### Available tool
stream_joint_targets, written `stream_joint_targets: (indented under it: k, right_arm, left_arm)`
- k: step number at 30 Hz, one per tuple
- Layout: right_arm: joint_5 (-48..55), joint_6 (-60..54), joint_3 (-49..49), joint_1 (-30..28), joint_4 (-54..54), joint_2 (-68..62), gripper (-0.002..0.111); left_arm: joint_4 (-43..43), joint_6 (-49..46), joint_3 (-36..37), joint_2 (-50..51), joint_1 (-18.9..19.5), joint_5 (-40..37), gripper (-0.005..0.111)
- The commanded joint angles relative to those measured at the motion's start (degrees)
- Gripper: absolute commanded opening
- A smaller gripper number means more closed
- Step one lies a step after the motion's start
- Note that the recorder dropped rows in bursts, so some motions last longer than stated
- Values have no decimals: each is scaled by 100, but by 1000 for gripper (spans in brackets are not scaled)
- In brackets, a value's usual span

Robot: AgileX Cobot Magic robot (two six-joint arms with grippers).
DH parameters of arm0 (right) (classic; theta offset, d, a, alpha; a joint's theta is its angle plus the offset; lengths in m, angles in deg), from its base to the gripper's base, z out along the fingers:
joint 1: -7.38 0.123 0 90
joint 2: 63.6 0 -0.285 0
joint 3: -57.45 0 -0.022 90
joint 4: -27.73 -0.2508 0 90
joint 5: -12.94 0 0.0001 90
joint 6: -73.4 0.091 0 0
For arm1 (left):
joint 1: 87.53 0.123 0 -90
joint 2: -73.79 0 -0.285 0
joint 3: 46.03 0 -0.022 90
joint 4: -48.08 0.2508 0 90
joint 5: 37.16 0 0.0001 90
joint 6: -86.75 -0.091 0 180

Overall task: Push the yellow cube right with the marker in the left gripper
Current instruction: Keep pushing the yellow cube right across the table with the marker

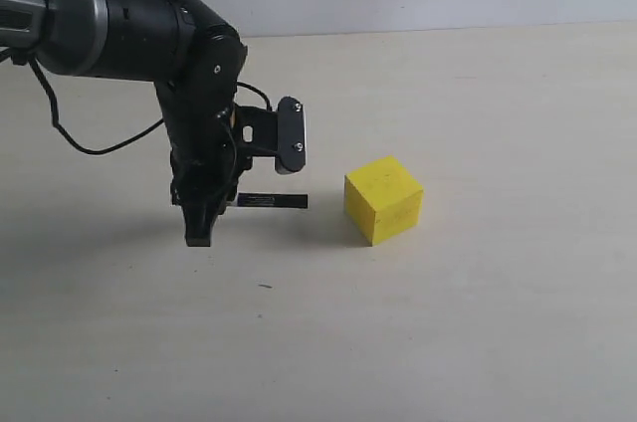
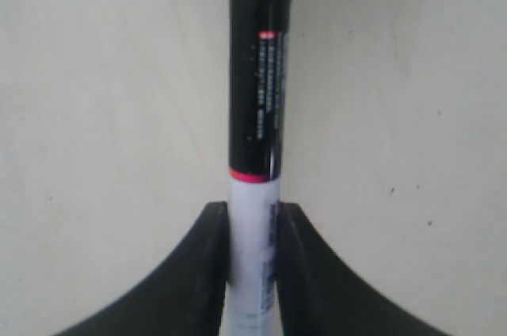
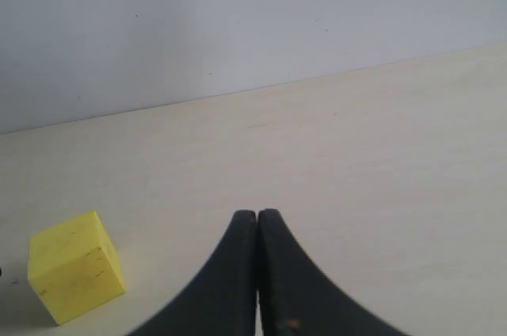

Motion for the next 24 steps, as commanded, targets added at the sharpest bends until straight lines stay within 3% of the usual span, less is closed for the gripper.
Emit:
stream_joint_targets:
  k: [1, 4, 7, 13, 17, 22, 24]
  right_arm:
    - [-16, -21, -30, -1, 25, 29, 0]
    - [-16, -21, -30, -1, 25, 29, 0]
    - [-16, -21, -30, -1, 25, 29, 0]
    - [-16, -21, -30, -1, 25, 29, 0]
    - [-16, -21, -30, -1, 25, 29, 0]
    - [-16, -21, -30, -1, 25, 29, 0]
    - [-16, -21, -30, -1, 25, 29, 0]
  left_arm:
    - [-183, -73, -126, 143, -292, 459, 0]
    - [-192, -11, -433, 304, -540, 703, 0]
    - [-123, 106, -685, 402, -599, 369, 0]
    - [223, 542, -701, 402, -187, -644, 0]
    - [82, 579, -701, 402, -78, -617, 0]
    - [-17, 441, -752, 475, -473, 191, 0]
    - [-21, 428, -1009, 679, -868, 518, 0]
